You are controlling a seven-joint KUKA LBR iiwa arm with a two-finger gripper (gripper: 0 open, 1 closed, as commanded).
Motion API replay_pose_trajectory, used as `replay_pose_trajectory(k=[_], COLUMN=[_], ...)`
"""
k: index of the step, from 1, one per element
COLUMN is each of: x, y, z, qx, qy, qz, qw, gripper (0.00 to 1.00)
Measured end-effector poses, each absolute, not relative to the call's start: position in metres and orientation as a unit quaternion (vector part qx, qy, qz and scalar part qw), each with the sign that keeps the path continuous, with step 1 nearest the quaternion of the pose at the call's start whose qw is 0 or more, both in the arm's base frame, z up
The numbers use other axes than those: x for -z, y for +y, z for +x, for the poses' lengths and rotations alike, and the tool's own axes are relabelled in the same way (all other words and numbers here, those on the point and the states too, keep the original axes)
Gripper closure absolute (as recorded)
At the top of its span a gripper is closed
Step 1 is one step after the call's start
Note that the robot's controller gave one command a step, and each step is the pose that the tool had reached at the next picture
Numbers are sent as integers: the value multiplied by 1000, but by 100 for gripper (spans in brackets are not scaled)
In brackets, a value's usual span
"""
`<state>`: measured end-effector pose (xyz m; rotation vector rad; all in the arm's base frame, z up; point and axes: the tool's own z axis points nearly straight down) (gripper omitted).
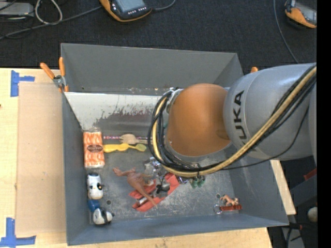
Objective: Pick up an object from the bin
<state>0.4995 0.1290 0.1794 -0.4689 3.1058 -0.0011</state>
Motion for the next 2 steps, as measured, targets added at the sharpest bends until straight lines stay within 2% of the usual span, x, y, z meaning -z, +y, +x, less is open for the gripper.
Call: replay_pose_trajectory(k=[1, 2], x=[-201, -234], y=[129, 129], z=[498, 498], qx=[1, 1], qy=[989, 989], qz=[-149, -149], qw=[-4, -3], gripper=[100, 100])
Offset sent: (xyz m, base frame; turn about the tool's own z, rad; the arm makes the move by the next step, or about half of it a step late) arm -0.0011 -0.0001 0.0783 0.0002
